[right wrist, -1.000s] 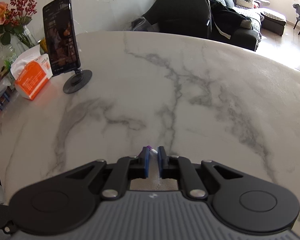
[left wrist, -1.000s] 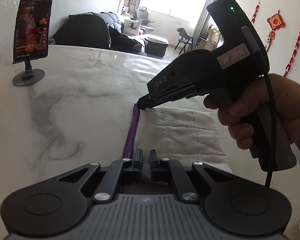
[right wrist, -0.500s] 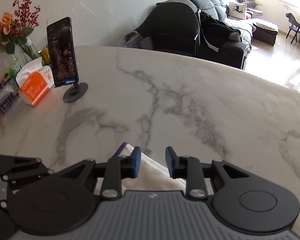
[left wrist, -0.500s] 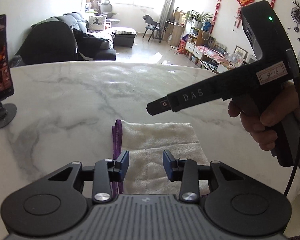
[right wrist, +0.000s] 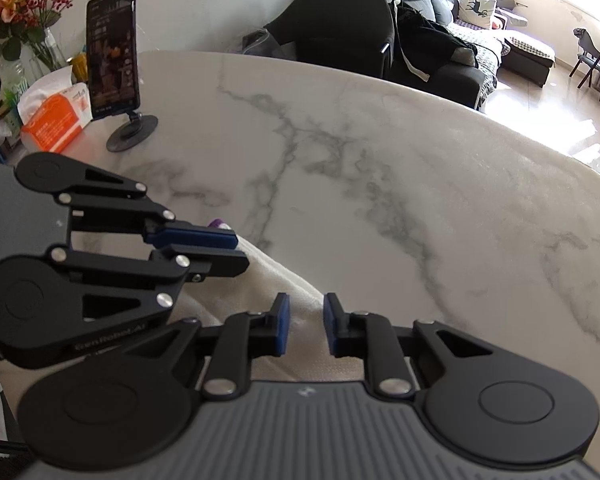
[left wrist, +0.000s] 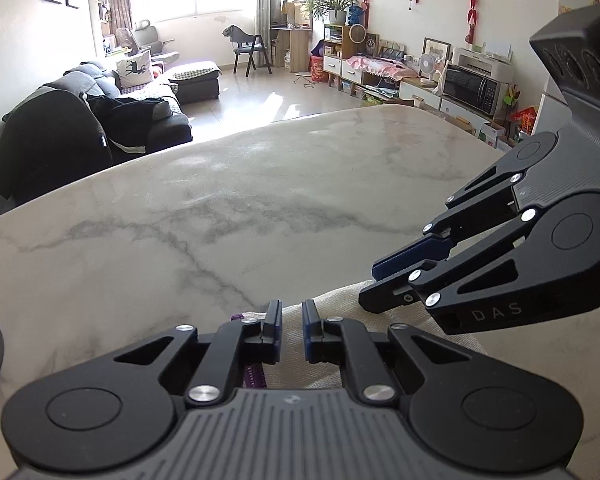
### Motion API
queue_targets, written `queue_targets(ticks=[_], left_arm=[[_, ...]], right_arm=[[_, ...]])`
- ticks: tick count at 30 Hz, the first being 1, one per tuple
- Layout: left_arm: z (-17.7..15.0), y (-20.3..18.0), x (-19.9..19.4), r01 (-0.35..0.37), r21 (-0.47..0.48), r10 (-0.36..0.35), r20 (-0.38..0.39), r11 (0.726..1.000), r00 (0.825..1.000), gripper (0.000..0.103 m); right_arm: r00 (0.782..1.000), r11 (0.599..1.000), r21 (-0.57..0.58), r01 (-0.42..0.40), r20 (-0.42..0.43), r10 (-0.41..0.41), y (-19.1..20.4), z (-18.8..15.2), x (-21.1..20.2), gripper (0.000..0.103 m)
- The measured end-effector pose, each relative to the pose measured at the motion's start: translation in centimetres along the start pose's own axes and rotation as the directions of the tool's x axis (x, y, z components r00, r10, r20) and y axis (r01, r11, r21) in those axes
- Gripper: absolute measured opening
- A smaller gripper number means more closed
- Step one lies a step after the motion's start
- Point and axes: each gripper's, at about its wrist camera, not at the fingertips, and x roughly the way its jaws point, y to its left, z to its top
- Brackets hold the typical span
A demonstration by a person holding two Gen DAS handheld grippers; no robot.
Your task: Fold towel
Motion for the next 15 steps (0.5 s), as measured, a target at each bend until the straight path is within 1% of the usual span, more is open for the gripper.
queue_targets(ticks=[2, 3, 7, 9, 12, 15], left_arm=[[-0.5, 0.4, 0.5, -0.011, 0.001, 0.011, -0.010, 1.000, 1.000, 0.010], [-0.8, 0.6, 0.6, -0.006, -0.006, 0.006, -0.002, 1.000, 1.000, 0.010], [-1.0, 1.5, 0.7, 0.010, -0.034, -0.009, 0.009, 0.999, 1.000, 0.010], [-0.9, 1.8, 0.7, 0.011, -0.040, -0.011, 0.011, 0.999, 1.000, 0.010], [-0.6, 1.6, 0.0, 0.022, -0.038, -0.021, 0.027, 0.999, 0.999, 0.012], [-0.2, 1.0, -1.6, 0.059, 0.008, -0.060, 0.053, 0.998, 0.997, 0.013]], right_arm=[[1.000, 1.000, 0.001, 0.007, -0.005, -0.007, -0.4, -0.3, 0.2, 0.018], [1.000, 1.000, 0.006, 0.013, -0.003, -0.013, -0.7, -0.6, 0.2, 0.017], [0.999, 0.999, 0.043, 0.034, 0.005, -0.034, -2.4, -1.2, -0.3, 0.017], [0.999, 0.997, 0.061, 0.047, 0.009, -0.048, -3.0, -1.3, -0.6, 0.019], [0.999, 0.997, 0.068, 0.024, 0.024, -0.026, -2.9, -1.5, -1.5, 0.019], [0.999, 0.999, 0.035, -0.017, 0.030, 0.016, -1.7, -1.9, -2.3, 0.019]])
